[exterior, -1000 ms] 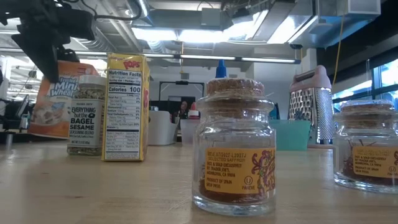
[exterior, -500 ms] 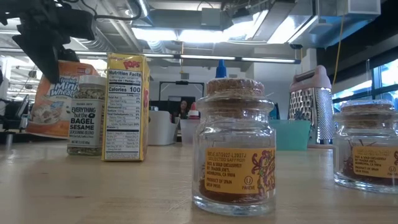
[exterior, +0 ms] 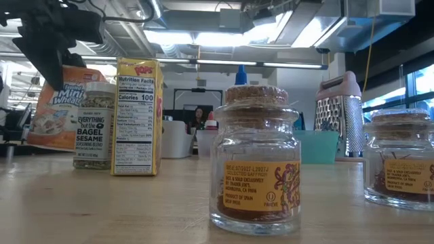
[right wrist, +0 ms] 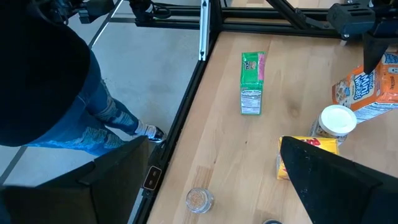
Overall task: Pick & Place Kitchen Items
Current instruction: Put the orange cereal box into the green bin
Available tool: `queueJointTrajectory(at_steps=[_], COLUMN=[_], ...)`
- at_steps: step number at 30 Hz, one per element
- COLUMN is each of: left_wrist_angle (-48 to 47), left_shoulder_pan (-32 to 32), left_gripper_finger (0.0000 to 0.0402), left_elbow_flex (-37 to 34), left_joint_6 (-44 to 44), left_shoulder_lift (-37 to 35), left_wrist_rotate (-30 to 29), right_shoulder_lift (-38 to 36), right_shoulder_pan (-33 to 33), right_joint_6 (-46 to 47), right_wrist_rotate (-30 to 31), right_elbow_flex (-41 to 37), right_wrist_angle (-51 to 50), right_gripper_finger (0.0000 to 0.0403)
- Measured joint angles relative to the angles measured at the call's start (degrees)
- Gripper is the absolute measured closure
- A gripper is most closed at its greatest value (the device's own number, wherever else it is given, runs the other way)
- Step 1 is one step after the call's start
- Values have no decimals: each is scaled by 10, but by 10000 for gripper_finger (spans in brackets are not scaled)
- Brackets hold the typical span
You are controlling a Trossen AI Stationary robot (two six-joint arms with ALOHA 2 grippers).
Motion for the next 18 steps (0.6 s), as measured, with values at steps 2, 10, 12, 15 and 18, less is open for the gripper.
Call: queueJointTrajectory(at_steps=[2,10,12,15,18], left_wrist_angle=[0,-35,-54,-70,-94], left_shoulder_pan=[0,0,0,0,0], left_gripper_finger=[255,256,256,256,256], left_elbow_flex=[0,0,2,24,64], left_joint_6=[0,-3,-5,-5,4], left_shoulder_lift=[0,0,0,0,0], left_wrist_rotate=[5,14,14,14,3], right_shoulder_lift=[0,0,0,0,0], right_shoulder_pan=[0,0,0,-1,-1], right_joint_6=[0,0,0,0,0], right_wrist_rotate=[0,-3,-3,-3,-3], right_elbow_flex=[0,0,0,0,0], right_wrist_angle=[0,0,0,0,0], right_gripper_finger=[37,37,37,37,37])
